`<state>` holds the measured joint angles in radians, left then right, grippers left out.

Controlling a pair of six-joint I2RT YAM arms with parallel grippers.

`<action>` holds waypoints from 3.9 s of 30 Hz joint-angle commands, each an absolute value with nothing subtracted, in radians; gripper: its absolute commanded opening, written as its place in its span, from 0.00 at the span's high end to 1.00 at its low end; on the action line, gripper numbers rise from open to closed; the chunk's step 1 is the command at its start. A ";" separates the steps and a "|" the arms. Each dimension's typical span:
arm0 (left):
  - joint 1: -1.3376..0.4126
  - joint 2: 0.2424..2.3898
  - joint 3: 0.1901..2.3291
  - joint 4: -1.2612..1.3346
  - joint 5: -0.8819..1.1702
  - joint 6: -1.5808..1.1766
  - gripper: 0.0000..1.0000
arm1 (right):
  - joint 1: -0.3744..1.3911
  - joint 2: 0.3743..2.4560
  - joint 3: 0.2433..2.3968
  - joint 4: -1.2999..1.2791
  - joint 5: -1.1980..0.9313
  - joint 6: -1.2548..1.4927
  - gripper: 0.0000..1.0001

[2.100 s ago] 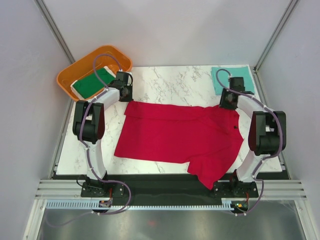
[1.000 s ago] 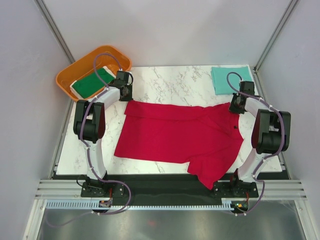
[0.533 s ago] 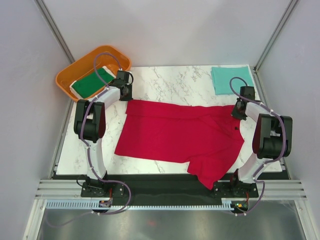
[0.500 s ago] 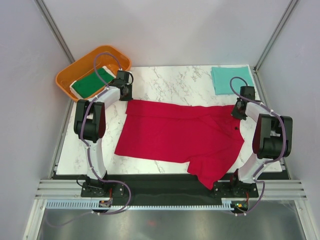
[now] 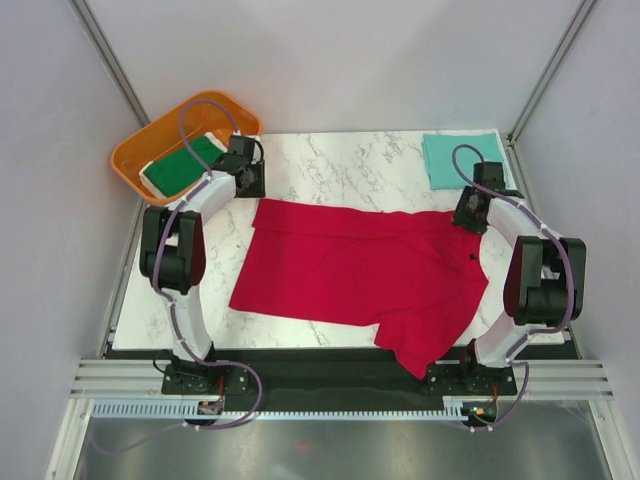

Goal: Fold and stack the t-shirts
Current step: Fold the tshirt

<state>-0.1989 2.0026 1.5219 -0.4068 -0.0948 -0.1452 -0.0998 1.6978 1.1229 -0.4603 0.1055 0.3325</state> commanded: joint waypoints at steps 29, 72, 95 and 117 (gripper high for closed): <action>-0.229 1.499 1.238 -0.379 0.302 -0.295 0.55 | 0.103 1.764 1.135 -0.474 -0.236 0.025 0.47; -0.287 1.477 1.180 -0.342 0.399 -0.316 0.54 | 0.319 1.415 1.101 -0.703 0.038 0.239 0.47; -0.276 1.894 1.287 -0.288 0.291 -0.483 0.54 | -0.049 1.788 1.223 -0.405 0.278 0.376 0.49; -0.253 1.925 1.308 -0.287 0.089 -0.551 0.54 | -0.130 2.030 1.361 -0.273 0.054 0.319 0.62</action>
<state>-0.2565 1.9331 1.2583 -0.3077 0.0952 -0.5549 -0.1303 2.0048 1.3159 -0.2115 0.0746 0.3336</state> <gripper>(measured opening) 0.465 0.376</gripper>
